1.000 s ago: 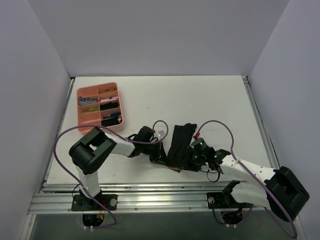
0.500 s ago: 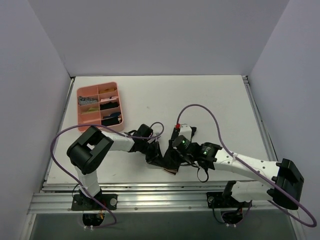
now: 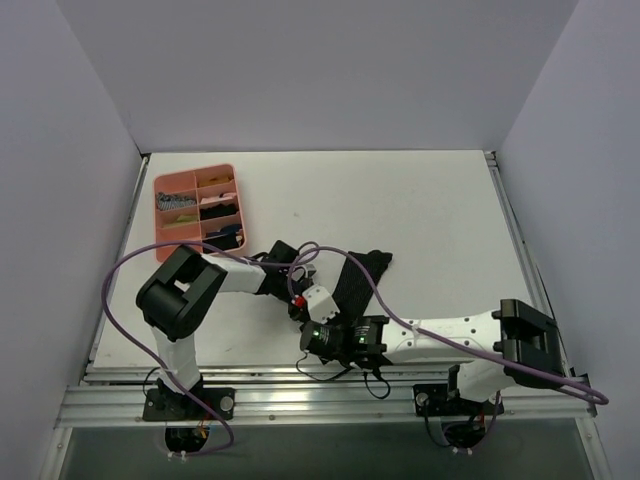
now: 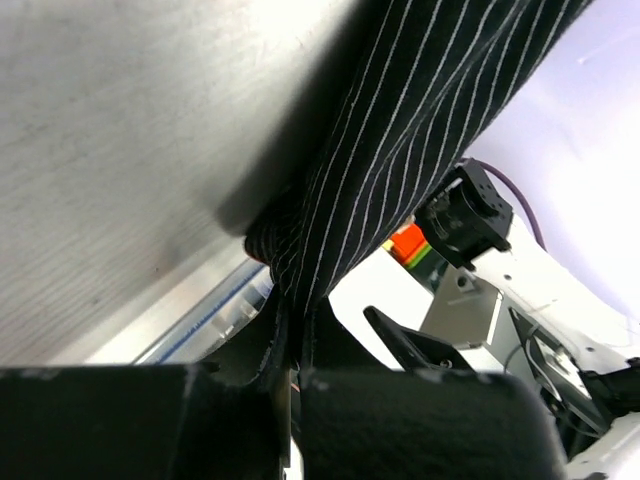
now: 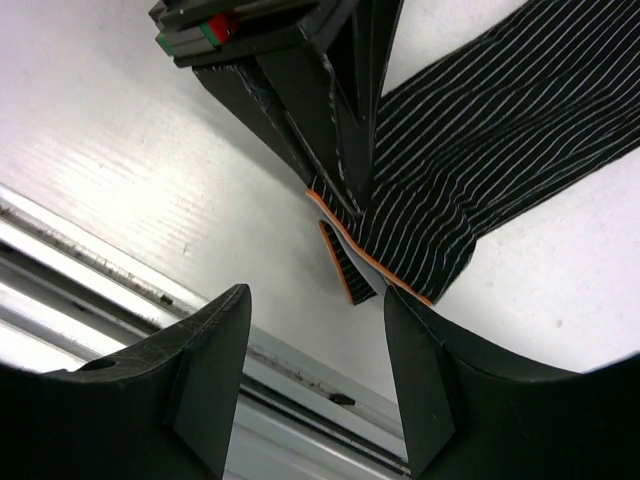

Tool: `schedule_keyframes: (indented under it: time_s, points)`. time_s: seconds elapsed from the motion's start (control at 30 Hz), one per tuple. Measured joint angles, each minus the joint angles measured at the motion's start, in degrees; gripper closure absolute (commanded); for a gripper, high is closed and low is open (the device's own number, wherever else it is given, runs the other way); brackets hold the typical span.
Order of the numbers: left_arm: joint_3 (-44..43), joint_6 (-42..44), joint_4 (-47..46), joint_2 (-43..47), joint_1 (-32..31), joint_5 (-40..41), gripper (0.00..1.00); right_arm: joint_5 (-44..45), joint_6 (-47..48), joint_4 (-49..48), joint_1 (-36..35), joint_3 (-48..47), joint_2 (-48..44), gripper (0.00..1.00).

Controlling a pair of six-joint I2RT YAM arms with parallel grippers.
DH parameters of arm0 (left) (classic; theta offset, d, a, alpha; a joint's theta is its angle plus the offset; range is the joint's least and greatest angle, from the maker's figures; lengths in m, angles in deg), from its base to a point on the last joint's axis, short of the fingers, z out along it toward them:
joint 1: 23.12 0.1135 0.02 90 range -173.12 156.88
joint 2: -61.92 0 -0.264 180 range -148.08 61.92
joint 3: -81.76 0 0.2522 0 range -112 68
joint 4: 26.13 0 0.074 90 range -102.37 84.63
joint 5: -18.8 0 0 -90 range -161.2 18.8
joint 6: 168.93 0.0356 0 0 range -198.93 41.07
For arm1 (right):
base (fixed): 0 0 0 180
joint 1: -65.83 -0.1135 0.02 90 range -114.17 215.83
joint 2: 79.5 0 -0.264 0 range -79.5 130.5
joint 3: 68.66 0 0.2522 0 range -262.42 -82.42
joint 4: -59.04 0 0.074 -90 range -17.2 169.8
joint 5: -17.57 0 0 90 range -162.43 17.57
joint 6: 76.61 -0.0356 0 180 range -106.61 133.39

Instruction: Roll the underwear

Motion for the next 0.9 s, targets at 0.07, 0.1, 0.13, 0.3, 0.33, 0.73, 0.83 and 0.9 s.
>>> schedule_keyframes:
  time_s: [0.07,0.1,0.13,0.3,0.33,0.73,0.83,0.9]
  points:
    - [-0.3,0.3,0.9,-0.1,0.5,-1.1,0.98,1.9,0.4,0.8,-0.5,-2.1,2.8,0.48]
    - [-0.4,0.7,1.6,-0.1,0.8,-1.6,0.98,2.7,0.5,1.2,-0.7,-2.9,4.1,0.47]
    - [-0.5,1.1,2.4,-0.1,1.1,-2.2,0.98,3.5,0.6,1.6,-0.8,-3.5,5.4,0.47]
    - [-1.5,4.5,7.6,-0.1,3.4,-4.1,0.98,6.5,0.6,3.8,-0.9,-5.6,11.3,0.47]
    - [-1.8,5.1,8.8,-0.1,3.7,-4.1,0.98,7.0,0.7,4.1,-0.9,-5.9,12.1,0.46]
    - [-4.3,8.0,18.1,-0.1,4.3,-3.6,0.98,12.6,0.4,6.1,-2.1,-10.1,18.4,0.45]
    - [-4.7,7.9,19.3,-0.1,4.3,-3.3,0.98,12.9,-0.2,5.4,-2.7,-10.1,18.4,0.44]
    - [-4.8,7.9,19.8,-0.1,4.3,-3.1,0.98,12.9,-0.8,4.9,-3.0,-10.1,18.4,0.44]
